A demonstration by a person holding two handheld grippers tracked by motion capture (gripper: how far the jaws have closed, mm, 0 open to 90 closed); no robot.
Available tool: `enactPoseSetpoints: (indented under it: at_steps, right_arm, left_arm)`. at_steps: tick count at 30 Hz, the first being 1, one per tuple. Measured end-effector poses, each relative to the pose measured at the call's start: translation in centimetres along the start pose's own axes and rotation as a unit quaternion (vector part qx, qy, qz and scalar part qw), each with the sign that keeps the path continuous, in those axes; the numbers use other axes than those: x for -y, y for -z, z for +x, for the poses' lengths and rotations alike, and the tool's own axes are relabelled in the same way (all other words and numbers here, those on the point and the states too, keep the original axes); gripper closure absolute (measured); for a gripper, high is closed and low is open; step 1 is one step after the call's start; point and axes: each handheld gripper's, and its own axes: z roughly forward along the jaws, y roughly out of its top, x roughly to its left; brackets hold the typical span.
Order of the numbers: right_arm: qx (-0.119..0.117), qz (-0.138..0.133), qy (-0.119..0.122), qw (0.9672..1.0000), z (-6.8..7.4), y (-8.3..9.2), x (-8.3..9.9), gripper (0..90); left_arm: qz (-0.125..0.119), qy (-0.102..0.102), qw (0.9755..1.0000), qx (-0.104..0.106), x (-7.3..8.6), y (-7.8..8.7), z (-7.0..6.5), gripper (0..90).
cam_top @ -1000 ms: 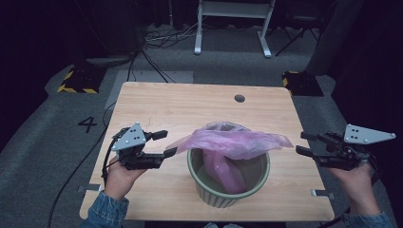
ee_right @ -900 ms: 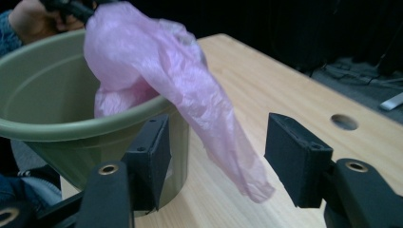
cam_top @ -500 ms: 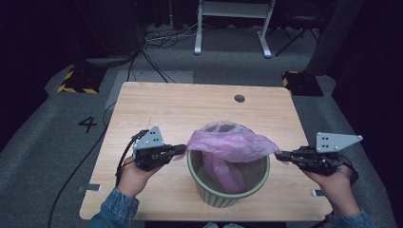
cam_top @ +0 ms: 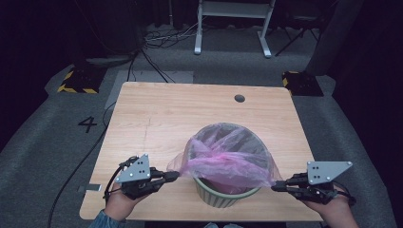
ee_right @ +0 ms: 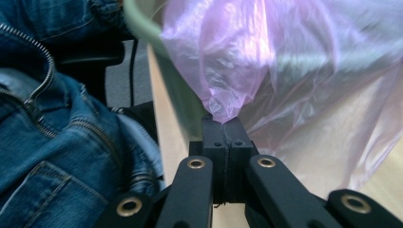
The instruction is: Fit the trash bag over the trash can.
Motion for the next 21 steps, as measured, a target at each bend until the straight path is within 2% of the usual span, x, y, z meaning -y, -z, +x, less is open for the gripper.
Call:
enactPoseSetpoints:
  at_steps: [2, 5, 8, 10, 13, 14, 15, 16, 18, 21]
  right_arm:
    - [-0.011, 0.004, -0.003, 0.9999, 0.2, -0.5, 0.5, 90.0]
    - [-0.039, 0.01, -0.015, 0.9991, 0.1, -1.5, 1.4, 90.0]
    - [-0.055, 0.015, -0.027, 0.998, -0.1, -2.6, 2.2, 90.0]
    - [-0.059, 0.018, -0.033, 0.9976, -0.2, -3.2, 2.7, 90.0]
    - [-0.062, 0.015, -0.042, 0.9971, -0.5, -3.7, 3.4, 90.0]
    - [-0.059, 0.02, -0.044, 0.9971, -0.5, -3.9, 3.7, 90.0]
    - [-0.046, 0.04, -0.045, 0.9971, -0.5, -4.2, 4.1, 90.0]
    - [-0.039, 0.053, -0.046, 0.9968, -0.5, -4.5, 4.5, 90.0]
    - [-0.032, 0.066, -0.05, 0.996, -0.6, -4.9, 5.2, 90.0]
    - [-0.016, 0.082, -0.063, 0.9945, -1.1, -5.3, 6.4, 90.0]
  left_arm:
    - [0.007, 0.002, 0.9998, 0.017, 0.7, -0.5, -0.2, 89.9]
    - [0.034, -0.001, 0.9988, 0.035, 1.6, -1.9, -0.6, 90.0]
    - [0.055, -0.009, 0.9974, 0.045, 2.0, -3.3, -0.9, 89.9]
    - [0.061, -0.006, 0.997, 0.047, 2.2, -3.8, -0.7, 89.9]
    - [0.065, 0.007, 0.997, 0.04, 2.7, -4.1, 0.0, 89.9]
    - [0.086, 0.004, 0.996, 0.025, 3.0, -4.5, 0.1, 89.9]
    - [0.102, 0.0, 0.9947, 0.017, 3.4, -4.8, 0.0, 89.9]
    - [0.107, 0.0, 0.9941, 0.014, 3.5, -4.9, 0.1, 89.9]
    - [0.127, 0.007, 0.9918, 0.002, 4.2, -5.4, 0.3, 89.9]
    - [0.131, 0.033, 0.9908, -0.011, 4.9, -5.2, 1.2, 89.9]
